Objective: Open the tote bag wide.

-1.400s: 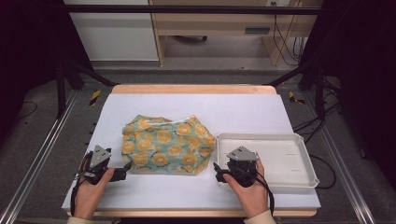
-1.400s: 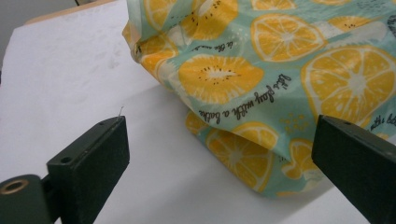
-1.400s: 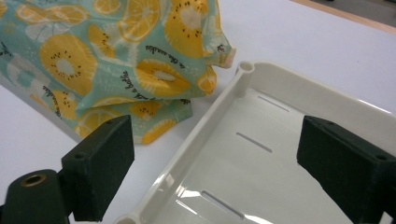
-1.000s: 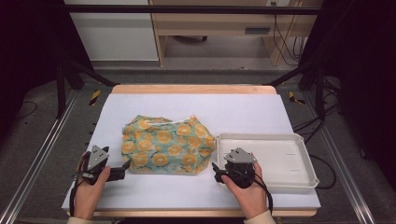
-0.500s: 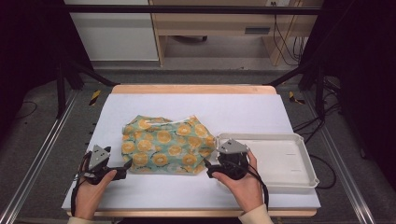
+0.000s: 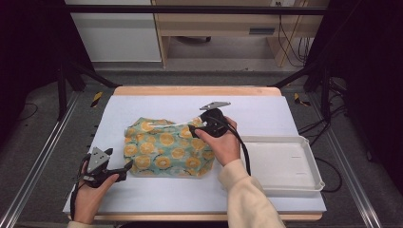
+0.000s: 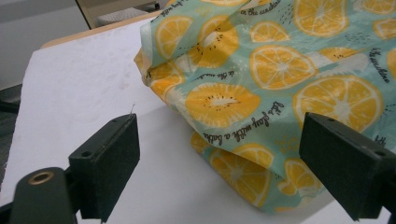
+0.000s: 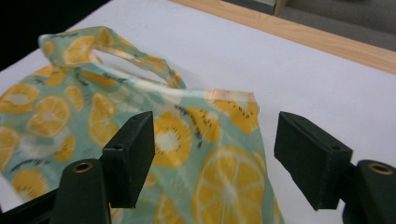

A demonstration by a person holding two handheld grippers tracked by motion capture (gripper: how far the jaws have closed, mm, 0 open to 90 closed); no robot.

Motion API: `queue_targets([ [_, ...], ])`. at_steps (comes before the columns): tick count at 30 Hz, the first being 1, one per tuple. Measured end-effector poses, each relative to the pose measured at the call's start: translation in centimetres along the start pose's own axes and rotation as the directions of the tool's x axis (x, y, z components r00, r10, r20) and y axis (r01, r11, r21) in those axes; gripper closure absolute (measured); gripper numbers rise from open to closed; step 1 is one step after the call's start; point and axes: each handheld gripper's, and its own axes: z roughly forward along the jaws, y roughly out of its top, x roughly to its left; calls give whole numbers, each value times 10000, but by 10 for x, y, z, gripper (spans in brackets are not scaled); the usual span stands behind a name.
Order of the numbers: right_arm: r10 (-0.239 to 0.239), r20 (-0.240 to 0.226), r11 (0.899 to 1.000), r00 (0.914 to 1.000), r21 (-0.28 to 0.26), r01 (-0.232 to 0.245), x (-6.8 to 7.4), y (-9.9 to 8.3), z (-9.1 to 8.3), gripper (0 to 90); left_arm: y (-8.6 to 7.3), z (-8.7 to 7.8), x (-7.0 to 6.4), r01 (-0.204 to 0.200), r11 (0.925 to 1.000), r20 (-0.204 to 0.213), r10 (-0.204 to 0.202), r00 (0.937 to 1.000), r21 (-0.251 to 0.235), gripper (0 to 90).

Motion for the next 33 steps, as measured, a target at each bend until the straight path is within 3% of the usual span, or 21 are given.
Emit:
queue_targets([
  [2, 13, -51, 9988, 10000, 480, -11, 1, 3, 11, 309, 1, 0, -1, 88, 9999, -45, -88, 10000, -71, 119],
  [3, -129, 199, 9967, 9997, 802, 113, 2, 1, 20, 340, 1, 1, -2, 99, 9999, -89, -99, 9999, -41, 118],
  [4, -129, 199, 9967, 9997, 802, 113, 2, 1, 20, 340, 1, 1, -2, 93, 10000, -92, -93, 9999, -10, 118],
  [5, -134, 155, 9957, 9998, 918, 119, 2, 0, 23, 406, 2, 2, -2, 57, 10000, -60, -57, 10000, -6, 118],
  [6, -392, 64, 9936, 9992, 1058, 383, 5, -3, 27, 579, 2, 2, -3, 27, 10000, -23, -27, 10000, -21, 117],
  [7, -392, 64, 9936, 9992, 1058, 383, 5, -3, 27, 579, 3, 2, -4, -28, 10000, -26, 28, 10000, 1, 117],
  [8, -603, -108, 9918, 9981, 1122, 612, 10, -5, 27, 747, 4, 2, -6, -94, 9999, 85, 95, 9999, -83, 115],
  [9, -603, -108, 9918, 9981, 1122, 612, 10, -5, 27, 747, 4, 2, -6, -94, 9999, 85, 95, 9999, -83, 116],
  [12, -841, -254, 9947, 9961, 567, 854, 16, -7, 17, 887, 6, 2, -7, -267, 9996, 193, 270, 9994, -135, 116],
  [15, -1241, -214, 9922, 9920, 81, 1243, 26, -11, 0, 900, 7, 2, -7, -221, 9996, 224, 225, 9995, -182, 126],
  [16, -1425, -455, 9889, 9888, -497, 1402, 32, -18, -15, 900, 8, 0, -7, -237, 9994, 266, 244, 9993, -259, 132],
  [18, -1515, -537, 9870, 9870, -629, 1480, 35, -22, -20, 900, 9, -1, -7, -148, 9993, 236, 156, 9996, -352, 139],
  [23, -1925, -1035, 9723, 9758, -1541, 1755, 56, -58, -48, 900, 14, -7, -4, -104, 9985, 155, 113, 9998, -542, 159],
  [27, -2138, -1176, 9668, 9698, -1677, 1928, 63, -78, -53, 900, 19, -15, -2, 61, 9980, 75, -57, 10000, -629, 164],
  [29, -2108, -1368, 9668, 9679, -1757, 1857, 64, -93, -55, 900, 24, -17, 0, 519, 9962, 18, -519, 9986, -698, 175],
  [33, -1975, -1568, 9712, 9677, -1658, 1713, 64, -104, -54, 900, 35, -17, 1, 680, 9948, 200, -666, 9976, -753, 179],
])
